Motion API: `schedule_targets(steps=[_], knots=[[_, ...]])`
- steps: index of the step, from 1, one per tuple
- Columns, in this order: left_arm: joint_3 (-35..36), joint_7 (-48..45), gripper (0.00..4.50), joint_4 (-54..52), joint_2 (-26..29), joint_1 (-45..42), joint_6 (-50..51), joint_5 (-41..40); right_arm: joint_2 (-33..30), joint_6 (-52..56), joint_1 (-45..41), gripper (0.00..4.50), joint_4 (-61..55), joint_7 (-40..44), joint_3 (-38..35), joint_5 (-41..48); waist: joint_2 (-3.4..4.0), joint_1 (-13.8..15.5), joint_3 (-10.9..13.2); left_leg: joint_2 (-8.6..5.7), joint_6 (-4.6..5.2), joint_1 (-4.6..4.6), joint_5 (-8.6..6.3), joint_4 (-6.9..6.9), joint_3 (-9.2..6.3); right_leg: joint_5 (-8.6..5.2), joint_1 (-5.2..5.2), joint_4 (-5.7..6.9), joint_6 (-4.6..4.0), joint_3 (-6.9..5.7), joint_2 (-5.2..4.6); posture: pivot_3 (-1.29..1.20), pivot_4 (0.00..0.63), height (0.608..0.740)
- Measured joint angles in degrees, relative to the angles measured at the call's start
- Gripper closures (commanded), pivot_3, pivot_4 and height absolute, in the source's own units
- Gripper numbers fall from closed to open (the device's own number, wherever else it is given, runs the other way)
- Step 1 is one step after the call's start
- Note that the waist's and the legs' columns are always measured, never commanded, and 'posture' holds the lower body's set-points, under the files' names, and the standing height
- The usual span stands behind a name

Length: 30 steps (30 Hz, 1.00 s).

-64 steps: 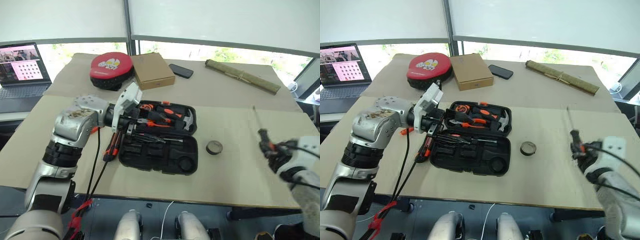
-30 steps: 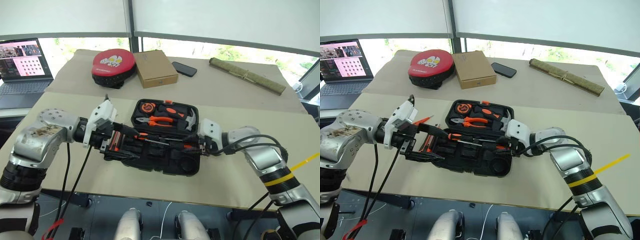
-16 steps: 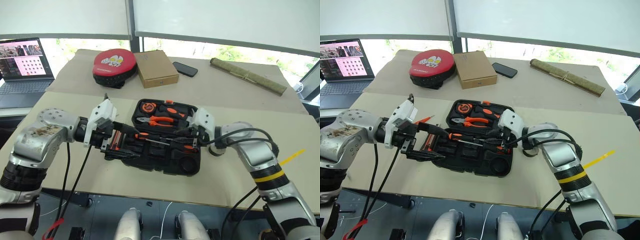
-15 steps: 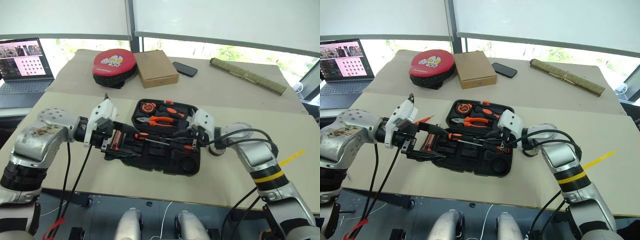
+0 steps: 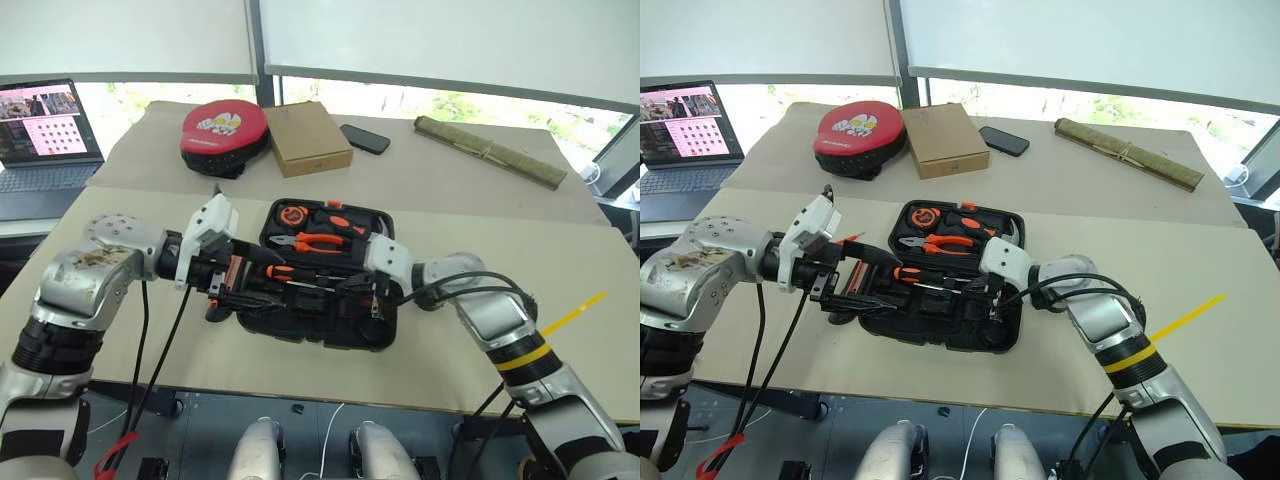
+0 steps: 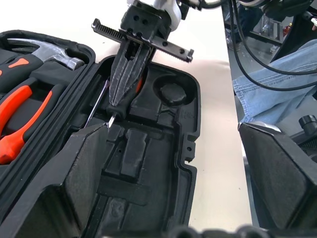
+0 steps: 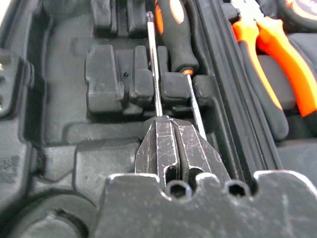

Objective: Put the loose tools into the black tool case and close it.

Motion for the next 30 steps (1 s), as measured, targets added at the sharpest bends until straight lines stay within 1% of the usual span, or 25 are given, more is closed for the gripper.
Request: schedule_targets(steps=[6,9,13,14,15,17,18,19,20,21,24,26,28,30], knots=[[0.00,0.09,0.00,0.94,-0.01,0.01,-1.30,0.51,-0.34,0.62,0.43,4.47,-1.53,0.35,-0.26,-0.30,-0.01,-0.01,-0.01,0.00,-0.01,0.02,0.00,0.02,0.00,0.00,0.01,0.02,0.00,0.00,-0.01,0.00,0.150,0.740],[0.13,1.02,0.00,0.81,-0.02,0.73,-1.38,0.65,0.76,3.85,-0.01,4.47,-1.77,0.25,-1.60,1.33,-0.01,-0.05,0.00,0.00,-0.01,0.01,0.01,0.02,0.00,-0.01,-0.03,0.06,-0.01,0.01,-0.01,0.00,0.150,0.740],[2.85,4.05,0.00,0.06,0.47,5.27,-0.89,0.27,0.76,11.21,-1.41,4.47,-5.77,0.25,-9.77,8.93,-0.02,-0.19,0.03,0.01,-0.01,-0.04,0.01,0.00,-0.01,0.00,-0.08,0.09,-0.02,0.02,-0.01,0.00,0.150,0.740],[4.27,4.78,0.00,-0.48,0.89,6.54,-0.63,0.04,0.20,12.91,-1.92,3.91,-7.69,0.35,-12.13,10.87,-0.03,-0.20,0.03,0.02,-0.01,-0.03,0.00,-0.01,-0.01,0.00,-0.08,0.09,-0.02,0.02,-0.01,0.00,0.150,0.740],[6.04,5.86,0.00,-1.39,1.73,8.22,-0.18,-0.23,-0.14,15.31,-2.32,3.71,-9.57,0.48,-14.15,13.50,-0.03,-0.26,0.03,0.04,-0.01,-0.03,0.00,-0.02,-0.01,0.00,-0.09,0.08,-0.02,0.02,0.00,0.00,0.150,0.740],[10.20,7.94,0.00,-2.72,3.24,12.67,0.47,-0.40,-1.12,19.85,-2.37,3.03,-13.26,0.88,-18.03,18.80,-0.03,-0.42,0.03,0.04,-0.01,-0.01,0.00,-0.07,0.01,-0.01,-0.09,0.07,-0.03,0.02,-0.01,0.00,0.150,0.740],[13.62,9.10,0.00,-3.99,3.98,16.73,0.58,-0.30,-1.77,22.37,-2.22,2.69,-15.43,1.44,-19.82,22.07,-0.01,-0.78,0.04,0.06,-0.01,-0.02,0.00,-0.14,0.02,-0.01,-0.14,0.07,-0.04,0.05,-0.05,0.00,0.150,0.740],[18.53,10.46,0.00,-4.23,5.07,23.69,1.13,0.25,-4.32,25.32,-1.03,2.47,-19.27,2.45,-23.48,26.76,-0.01,-0.95,0.04,0.05,-0.02,0.07,-0.01,-0.26,0.05,-0.02,-0.12,0.07,-0.07,0.09,-0.09,0.00,0.150,0.740],[22.34,11.57,0.00,-4.23,5.21,28.37,1.36,0.56,-5.63,27.09,-0.86,1.96,-21.01,2.84,-25.58,29.50,-0.02,-1.04,0.05,0.06,-0.02,0.07,-0.01,-0.27,0.05,-0.03,-0.14,0.04,-0.09,0.05,-0.07,0.00,0.150,0.740],[25.40,12.43,0.00,-3.94,5.20,32.19,1.68,1.01,-7.05,28.35,-0.42,1.68,-22.65,3.17,-27.60,31.64,-0.07,-1.02,0.08,0.09,-0.02,0.07,-0.01,-0.30,0.04,-0.05,-0.15,0.04,-0.13,0.02,-0.08,0.00,0.150,0.740],[33.18,13.32,0.00,-4.04,5.17,41.28,0.98,1.87,-9.37,30.56,0.85,0.66,-26.39,3.71,-30.16,36.52,-0.14,-0.83,0.09,0.11,-0.06,0.15,0.00,-0.30,0.01,-0.09,-0.09,0.05,-0.26,-0.12,-0.12,0.00,0.150,0.740],[36.45,13.13,0.00,-3.38,5.12,46.03,-1.70,3.13,-9.84,31.56,2.00,0.02,-27.86,3.57,-30.41,38.79,-0.15,-0.56,0.10,0.11,-0.09,0.20,0.01,-0.31,0.02,-0.13,-0.05,-0.02,-0.33,-0.21,-0.21,0.00,0.150,0.740],[38.80,13.21,0.00,0.08,5.13,48.89,-4.98,4.91,-11.04,31.78,4.45,0.02,-29.52,2.67,-31.17,40.84,-0.16,-0.31,0.10,0.11,-0.10,0.20,0.01,-0.31,0.02,-0.18,-0.05,-0.05,-0.41,-0.26,-0.26,0.00,0.150,0.740],[38.99,13.35,0.00,3.26,5.33,48.13,-6.86,6.32,-11.36,31.80,5.66,0.02,-30.06,1.51,-31.92,41.19,-0.17,-0.02,0.10,0.10,-0.11,0.19,0.01,-0.31,0.03,-0.22,-0.07,-0.06,-0.48,-0.28,-0.27,0.00,0.150,0.740]])
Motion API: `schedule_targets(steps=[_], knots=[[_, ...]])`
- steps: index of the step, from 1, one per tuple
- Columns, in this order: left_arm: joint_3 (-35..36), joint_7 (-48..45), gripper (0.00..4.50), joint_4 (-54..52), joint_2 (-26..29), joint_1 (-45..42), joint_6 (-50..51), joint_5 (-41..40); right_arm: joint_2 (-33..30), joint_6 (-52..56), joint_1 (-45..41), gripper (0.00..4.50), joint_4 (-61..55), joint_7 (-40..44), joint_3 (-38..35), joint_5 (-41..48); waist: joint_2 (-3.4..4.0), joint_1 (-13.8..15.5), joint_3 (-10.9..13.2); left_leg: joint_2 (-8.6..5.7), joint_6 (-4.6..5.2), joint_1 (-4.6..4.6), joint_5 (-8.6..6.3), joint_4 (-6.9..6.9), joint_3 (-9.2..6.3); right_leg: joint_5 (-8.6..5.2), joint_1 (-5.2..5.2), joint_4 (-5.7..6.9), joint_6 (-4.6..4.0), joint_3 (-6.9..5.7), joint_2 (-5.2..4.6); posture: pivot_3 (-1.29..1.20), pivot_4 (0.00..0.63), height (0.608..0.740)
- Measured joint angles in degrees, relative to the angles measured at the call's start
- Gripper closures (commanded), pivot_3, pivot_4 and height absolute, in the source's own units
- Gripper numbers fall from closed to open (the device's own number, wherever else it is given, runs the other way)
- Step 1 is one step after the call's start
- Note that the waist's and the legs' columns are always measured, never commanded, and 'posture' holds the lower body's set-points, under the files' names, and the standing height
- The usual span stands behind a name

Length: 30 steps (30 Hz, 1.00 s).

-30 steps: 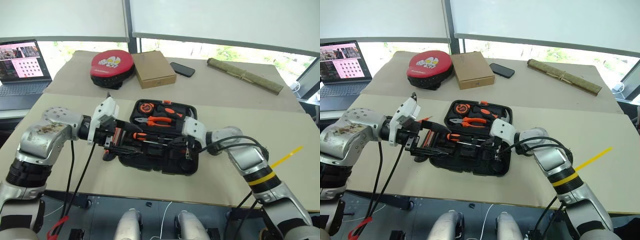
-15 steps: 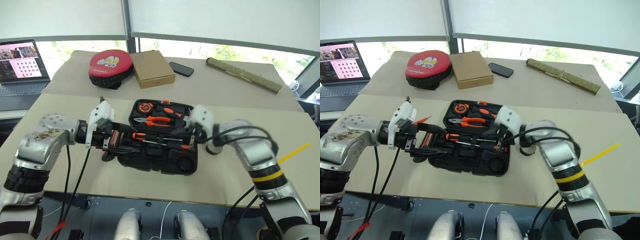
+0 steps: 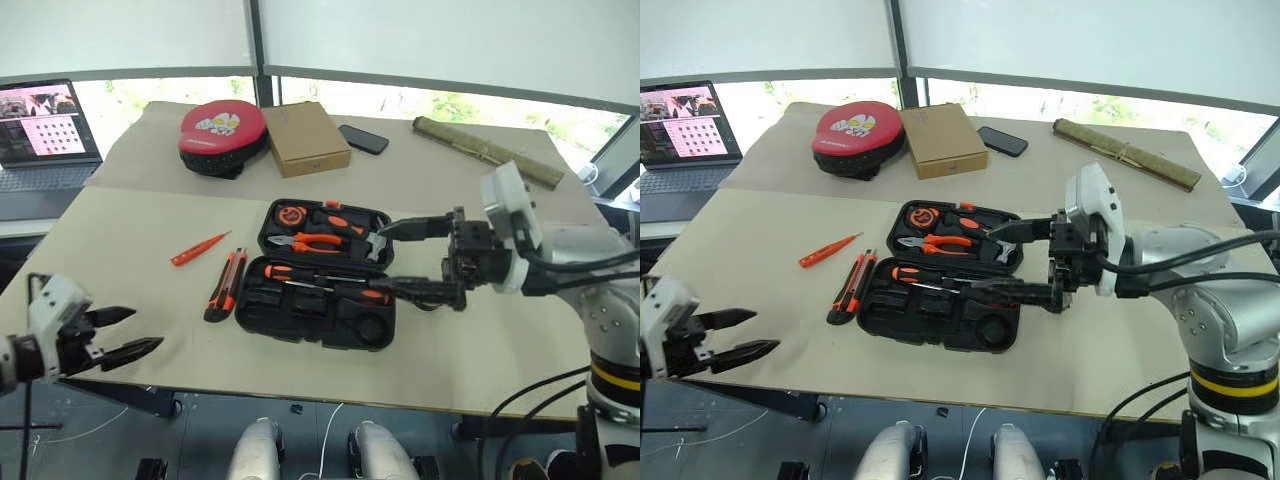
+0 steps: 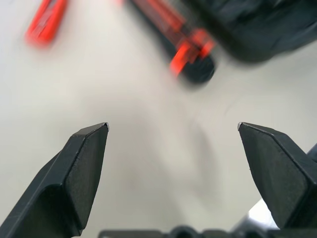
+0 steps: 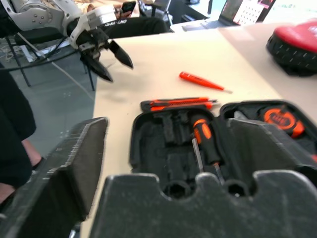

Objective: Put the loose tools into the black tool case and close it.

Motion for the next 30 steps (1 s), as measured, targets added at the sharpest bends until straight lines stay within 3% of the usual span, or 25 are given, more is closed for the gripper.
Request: schedule_targets(steps=[5,10,13,19,26,30], knots=[[-5.87,-0.12,0.00,6.57,4.76,-13.48,-0.39,0.43,-0.43,0.00,0.84,0.02,-1.87,-2.92,-0.33,1.93,-0.10,0.72,0.01,0.00,-0.05,-0.01,0.03,0.00,0.02,0.05,0.00,0.00,0.07,-0.05,0.00,0.00,0.150,0.740],[-23.15,-3.96,0.00,18.57,7.63,-35.67,-0.78,6.74,-2.23,0.03,2.82,0.02,-4.09,-5.41,-0.71,2.79,-0.10,0.65,0.01,-0.02,-0.03,-0.14,0.03,-0.01,0.07,0.10,-0.04,0.02,0.15,-0.01,0.11,0.00,0.150,0.740],[-34.86,-4.62,0.00,29.43,3.74,-51.25,-1.23,14.53,-3.04,0.05,4.45,0.02,-6.03,-7.35,-2.09,4.28,-0.15,0.76,0.01,-0.03,-0.02,-0.19,0.04,0.00,0.00,0.10,-0.02,0.06,0.17,-0.02,0.22,0.00,0.150,0.740],[-48.90,-7.71,0.00,51.64,-3.69,-68.65,-7.37,27.30,-3.56,0.87,9.03,0.02,-10.42,-11.71,-3.85,7.96,-0.25,0.36,0.07,-0.04,-0.01,-0.24,0.04,0.00,-0.05,0.09,-0.05,0.06,0.19,0.00,0.25,0.00,0.150,0.740],[-54.31,-5.24,0.00,71.84,-11.61,-80.45,-15.42,36.32,-2.47,0.85,10.30,0.02,-12.41,-17.30,-3.19,9.43,-0.42,0.29,0.17,-0.05,-0.01,-0.37,0.04,0.00,-0.14,0.08,-0.07,0.02,0.22,-0.03,0.23,0.00,0.150,0.740],[-55.54,-4.14,1.12,76.88,-13.85,-83.02,-18.91,40.11,-2.38,0.83,11.43,0.00,-13.73,-19.22,-3.15,10.95,-0.42,0.34,0.16,-0.07,-0.01,-0.39,0.04,0.00,-0.16,0.08,-0.07,0.02,0.23,-0.05,0.21,0.00,0.150,0.740]])
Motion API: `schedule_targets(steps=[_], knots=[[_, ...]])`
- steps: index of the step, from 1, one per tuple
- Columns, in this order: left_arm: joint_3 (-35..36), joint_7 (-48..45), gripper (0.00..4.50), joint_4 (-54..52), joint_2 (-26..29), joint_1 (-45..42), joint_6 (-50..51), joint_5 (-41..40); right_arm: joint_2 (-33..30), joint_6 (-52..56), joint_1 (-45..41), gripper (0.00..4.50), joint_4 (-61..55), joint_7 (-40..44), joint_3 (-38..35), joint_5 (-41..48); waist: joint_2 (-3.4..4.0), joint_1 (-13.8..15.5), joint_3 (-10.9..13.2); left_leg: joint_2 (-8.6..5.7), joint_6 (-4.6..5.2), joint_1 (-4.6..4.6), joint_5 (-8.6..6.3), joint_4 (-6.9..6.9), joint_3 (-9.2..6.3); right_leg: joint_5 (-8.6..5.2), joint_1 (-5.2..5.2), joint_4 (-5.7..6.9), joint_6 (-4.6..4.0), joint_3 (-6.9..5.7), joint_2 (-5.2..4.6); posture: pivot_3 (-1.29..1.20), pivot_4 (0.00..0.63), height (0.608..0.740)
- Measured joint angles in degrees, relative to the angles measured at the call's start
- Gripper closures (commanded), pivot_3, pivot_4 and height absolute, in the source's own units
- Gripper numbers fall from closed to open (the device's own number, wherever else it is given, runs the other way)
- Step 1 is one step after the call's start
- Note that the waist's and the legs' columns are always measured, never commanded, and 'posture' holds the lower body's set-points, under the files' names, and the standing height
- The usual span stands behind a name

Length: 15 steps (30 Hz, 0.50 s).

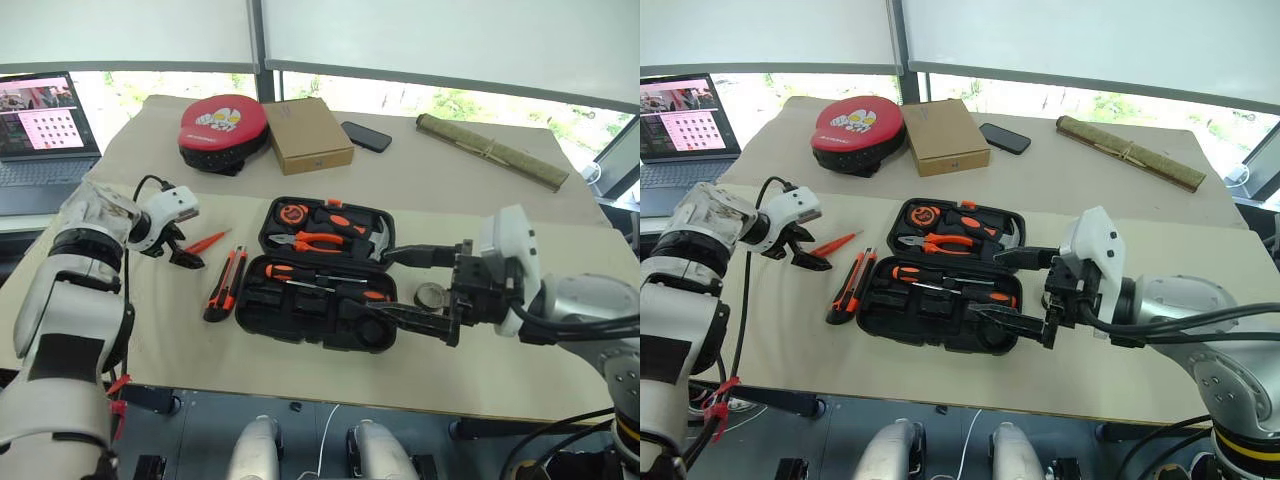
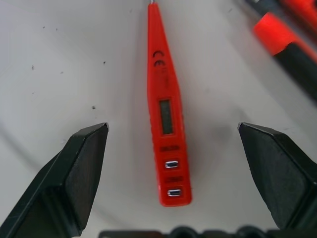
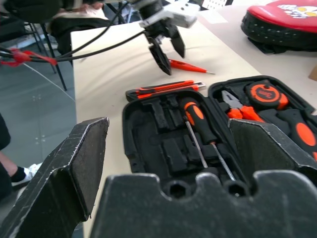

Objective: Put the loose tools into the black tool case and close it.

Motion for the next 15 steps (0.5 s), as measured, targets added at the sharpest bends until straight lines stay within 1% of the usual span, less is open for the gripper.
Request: schedule_targets(steps=[1,2,3,6,7,8,9,12,15], knots=[[-0.11,-0.25,1.52,0.86,-0.48,-0.41,-0.70,0.45,-0.12,-0.02,0.43,0.00,-0.36,-0.57,-0.24,0.41,0.00,0.04,0.00,0.00,0.00,0.01,0.00,0.00,0.00,0.00,0.01,0.02,0.00,0.00,0.00,0.00,0.150,0.740],[-0.09,-0.46,1.80,1.27,-0.72,-0.58,-0.90,0.66,-0.31,-0.02,0.70,0.00,-0.52,-0.85,-0.55,0.95,0.00,0.06,0.00,0.00,0.00,0.03,0.00,0.01,0.00,0.00,0.02,0.05,0.00,0.00,-0.01,0.00,0.150,0.740],[-0.06,-0.59,2.36,1.78,-0.91,-0.72,-1.37,0.96,-0.63,-0.04,0.93,0.00,-1.00,-1.22,-1.08,1.58,0.00,0.07,0.00,0.00,0.00,0.08,0.00,0.02,-0.01,0.00,0.04,0.08,0.00,0.00,-0.01,0.00,0.150,0.740],[0.11,-0.57,3.17,2.38,-1.00,-0.72,-2.36,1.39,-1.03,-0.34,1.62,0.00,-2.06,-2.30,-1.51,2.27,0.00,-0.05,-0.01,0.01,0.00,0.17,0.01,0.02,-0.02,0.00,0.09,0.13,-0.01,0.01,0.00,0.00,0.150,0.740],[0.23,-0.46,3.60,2.51,-1.00,-0.72,-2.73,1.54,-1.28,-0.36,1.89,0.00,-2.18,-2.60,-1.59,2.39,0.00,-0.10,-0.01,0.01,0.00,0.17,0.01,0.02,-0.02,0.00,0.08,0.14,-0.01,0.01,0.00,0.00,0.150,0.740],[0.70,0.04,3.89,2.80,-1.00,-0.71,-2.92,1.57,-1.70,-0.39,2.32,0.00,-2.49,-3.15,-1.90,2.93,0.00,-0.15,-0.01,0.01,0.00,0.17,0.01,0.02,-0.03,0.00,0.08,0.15,-0.01,0.02,0.00,0.00,0.150,0.740],[0.85,0.34,4.07,2.95,-0.97,-0.71,-2.95,1.58,-1.84,-0.45,2.48,0.00,-2.59,-3.28,-2.09,3.32,0.00,-0.21,-0.01,0.01,0.01,0.17,0.01,0.02,-0.04,0.00,0.08,0.15,-0.01,0.01,0.01,0.00,0.150,0.740],[1.64,1.46,4.08,3.05,-0.53,-0.62,-4.24,1.62,-2.77,-0.92,4.28,0.00,-3.45,-3.86,-3.58,4.33,-0.01,-0.23,-0.01,0.01,0.01,0.13,0.02,0.02,-0.05,0.00,0.06,0.15,-0.01,0.01,0.01,0.00,0.150,0.740],[3.09,0.82,4.08,2.80,1.73,-0.54,-6.83,1.28,-3.94,-0.92,7.48,0.00,-4.04,-4.69,-5.79,5.28,-0.11,-0.42,0.04,0.01,0.00,0.03,0.02,0.02,-0.06,0.00,0.01,0.11,0.00,0.00,0.00,0.00,0.150,0.740]])
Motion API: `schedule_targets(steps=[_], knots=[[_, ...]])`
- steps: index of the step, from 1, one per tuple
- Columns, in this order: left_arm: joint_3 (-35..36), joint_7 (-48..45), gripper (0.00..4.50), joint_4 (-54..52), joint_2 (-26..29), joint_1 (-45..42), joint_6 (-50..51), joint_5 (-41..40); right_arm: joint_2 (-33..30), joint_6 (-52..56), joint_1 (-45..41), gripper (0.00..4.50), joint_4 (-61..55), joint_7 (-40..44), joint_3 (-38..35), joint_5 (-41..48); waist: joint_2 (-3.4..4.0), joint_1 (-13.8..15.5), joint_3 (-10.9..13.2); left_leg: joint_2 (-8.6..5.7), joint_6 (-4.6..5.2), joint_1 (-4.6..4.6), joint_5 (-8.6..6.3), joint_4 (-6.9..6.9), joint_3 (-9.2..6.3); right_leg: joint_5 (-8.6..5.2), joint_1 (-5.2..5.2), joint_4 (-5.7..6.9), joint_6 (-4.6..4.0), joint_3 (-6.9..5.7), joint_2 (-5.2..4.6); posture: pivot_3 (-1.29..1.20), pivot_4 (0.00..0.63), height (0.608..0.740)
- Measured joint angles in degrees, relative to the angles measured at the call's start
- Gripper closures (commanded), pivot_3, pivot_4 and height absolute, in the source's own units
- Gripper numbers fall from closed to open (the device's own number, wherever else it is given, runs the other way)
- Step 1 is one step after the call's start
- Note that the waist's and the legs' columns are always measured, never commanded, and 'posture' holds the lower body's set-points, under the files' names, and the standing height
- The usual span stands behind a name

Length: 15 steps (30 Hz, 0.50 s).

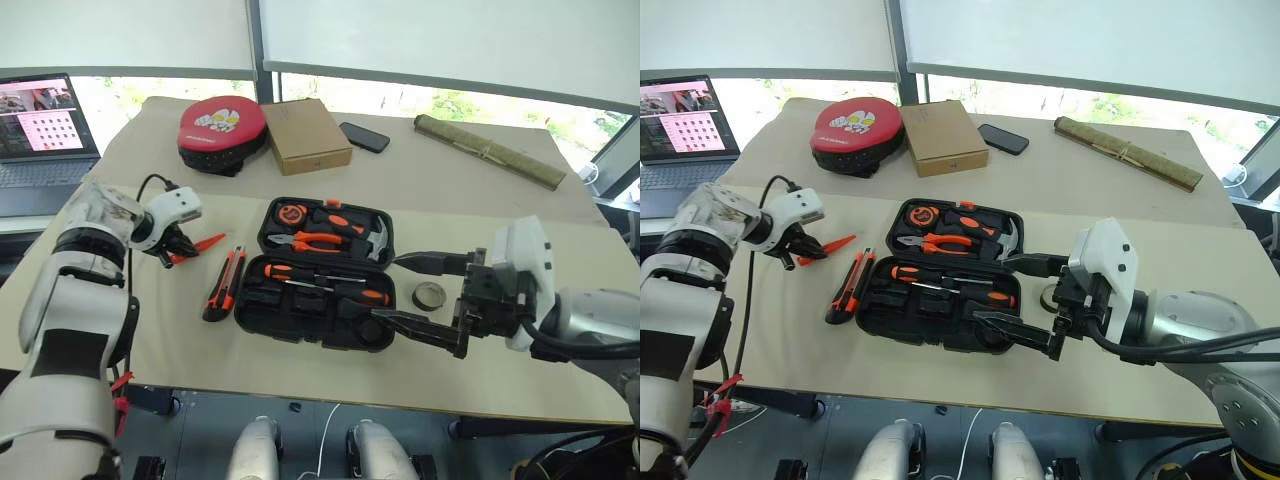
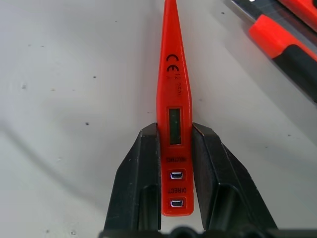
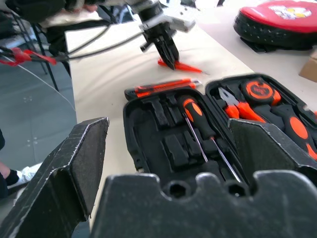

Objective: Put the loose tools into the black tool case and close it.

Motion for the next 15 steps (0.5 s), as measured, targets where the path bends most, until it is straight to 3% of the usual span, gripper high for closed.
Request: schedule_targets(steps=[4,9,12,15], knots=[[3.12,-9.61,4.08,-5.60,2.61,-0.15,-2.36,-3.42,-1.73,-0.04,6.67,0.00,-1.93,-0.12,-5.09,2.59,-0.04,0.41,0.01,-0.04,0.00,-0.08,0.00,0.01,-0.05,0.00,0.03,-0.05,0.02,-0.09,-0.05,0.00,0.150,0.740],[1.35,-22.48,4.08,-39.69,6.16,9.64,-0.73,-22.98,-2.46,-0.38,13.05,0.00,-3.59,0.17,-8.77,3.58,-0.04,0.73,0.02,-0.01,-0.01,-0.07,-0.01,0.22,-0.10,0.04,0.15,-0.03,0.10,-0.06,-0.14,0.00,0.150,0.740],[-0.64,-23.35,4.08,-48.23,2.32,11.49,1.66,-23.97,-2.50,-1.41,13.14,0.00,-3.90,-0.66,-8.80,3.63,-0.04,0.67,0.01,0.00,0.00,-0.03,0.00,0.46,-0.13,0.05,0.21,0.07,0.11,-0.06,-0.02,0.00,0.150,0.740],[-2.85,-23.39,4.08,-50.34,0.36,12.34,3.39,-22.62,-2.50,-1.78,13.13,0.00,-4.03,-1.48,-8.59,3.71,-0.04,0.17,0.01,0.03,0.00,-0.04,0.00,0.55,-0.16,0.05,0.21,0.10,0.11,-0.01,0.07,0.00,0.150,0.740]])
